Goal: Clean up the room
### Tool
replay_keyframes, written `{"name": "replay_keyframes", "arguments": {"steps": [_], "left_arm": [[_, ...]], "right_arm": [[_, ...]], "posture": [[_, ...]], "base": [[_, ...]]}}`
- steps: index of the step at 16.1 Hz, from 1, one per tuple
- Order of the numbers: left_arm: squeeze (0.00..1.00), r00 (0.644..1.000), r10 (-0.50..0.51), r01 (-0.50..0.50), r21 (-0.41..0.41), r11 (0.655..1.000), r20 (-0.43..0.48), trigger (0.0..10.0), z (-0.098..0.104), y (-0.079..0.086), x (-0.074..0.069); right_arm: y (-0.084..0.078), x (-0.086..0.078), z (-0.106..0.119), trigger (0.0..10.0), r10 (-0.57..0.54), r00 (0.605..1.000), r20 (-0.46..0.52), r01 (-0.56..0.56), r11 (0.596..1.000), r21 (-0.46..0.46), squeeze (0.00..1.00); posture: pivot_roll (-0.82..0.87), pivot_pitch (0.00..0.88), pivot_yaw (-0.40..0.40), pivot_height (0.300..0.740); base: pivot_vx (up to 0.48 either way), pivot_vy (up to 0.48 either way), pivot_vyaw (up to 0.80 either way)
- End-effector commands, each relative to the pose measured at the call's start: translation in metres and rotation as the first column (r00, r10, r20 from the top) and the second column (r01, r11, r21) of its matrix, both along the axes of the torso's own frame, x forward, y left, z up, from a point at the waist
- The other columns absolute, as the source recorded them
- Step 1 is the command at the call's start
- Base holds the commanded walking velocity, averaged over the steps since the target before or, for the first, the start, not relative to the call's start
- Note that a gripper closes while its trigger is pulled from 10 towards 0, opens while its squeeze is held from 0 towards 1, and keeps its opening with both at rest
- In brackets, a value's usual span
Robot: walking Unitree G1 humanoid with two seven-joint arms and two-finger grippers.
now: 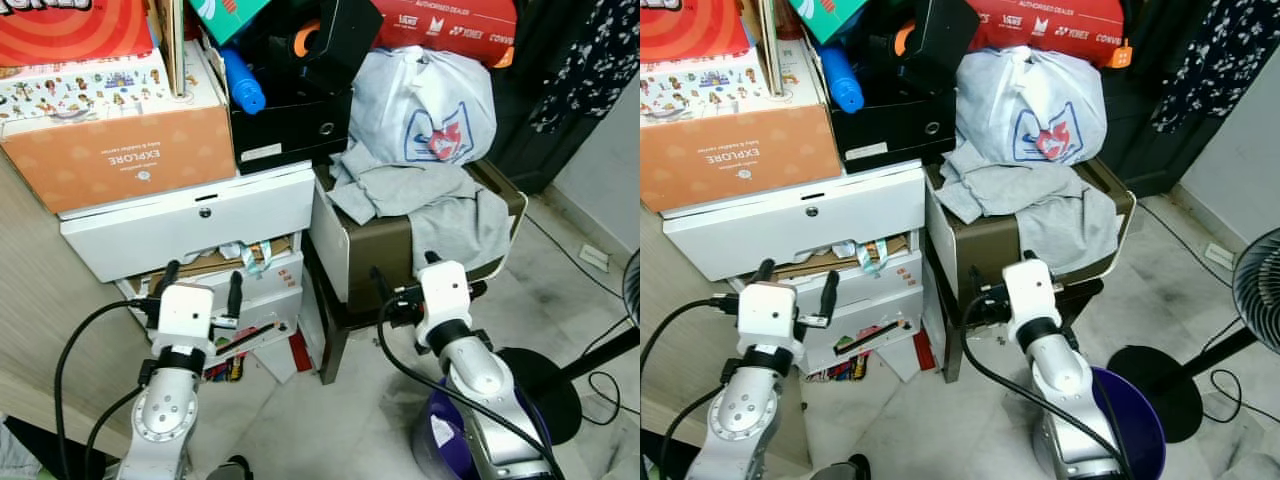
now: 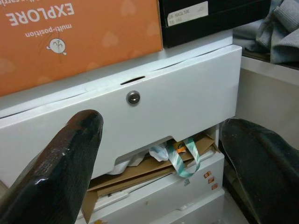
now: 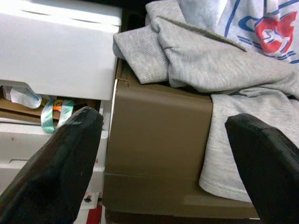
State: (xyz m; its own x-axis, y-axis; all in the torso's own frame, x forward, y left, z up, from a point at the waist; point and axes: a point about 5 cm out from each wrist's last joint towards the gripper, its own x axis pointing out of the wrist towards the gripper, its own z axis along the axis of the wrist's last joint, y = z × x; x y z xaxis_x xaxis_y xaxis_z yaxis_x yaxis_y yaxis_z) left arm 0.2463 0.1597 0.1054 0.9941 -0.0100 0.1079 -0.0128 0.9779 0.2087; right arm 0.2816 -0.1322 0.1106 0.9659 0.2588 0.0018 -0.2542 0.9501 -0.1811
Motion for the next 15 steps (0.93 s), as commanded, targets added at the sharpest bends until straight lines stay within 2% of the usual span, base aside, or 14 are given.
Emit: {"name": "replay_keyframes", "arguments": {"steps": [1,9,15], "left_arm": [[0.00,1.000,-0.008,0.008,-0.002,1.000,-0.008,10.0,-0.0008,-0.0026,0.0009],[0.00,1.000,-0.006,0.006,-0.003,1.000,-0.008,10.0,-0.0004,-0.0014,0.0033],[0.00,1.000,-0.008,0.008,-0.022,1.000,-0.003,10.0,-0.0005,-0.0037,0.0036]], "right_arm": [[-0.0014,0.0009,-0.0016,10.0,-0.010,1.000,-0.013,0.010,1.000,-0.004,0.00],[0.0007,0.0038,-0.0013,10.0,-0.005,1.000,-0.011,0.005,1.000,-0.006,0.00],[0.0018,0.0065,-0.0010,10.0,0.003,1.000,-0.006,-0.003,1.000,-0.007,0.00]], "posture": [[-0.04,0.139,-0.078,0.740],[-0.03,0.135,-0.077,0.740],[-0.03,0.130,-0.080,0.740]], "base": [[0.000,-0.240,0.00],[0.000,-0.301,0.00],[0.000,0.000,0.00]]}}
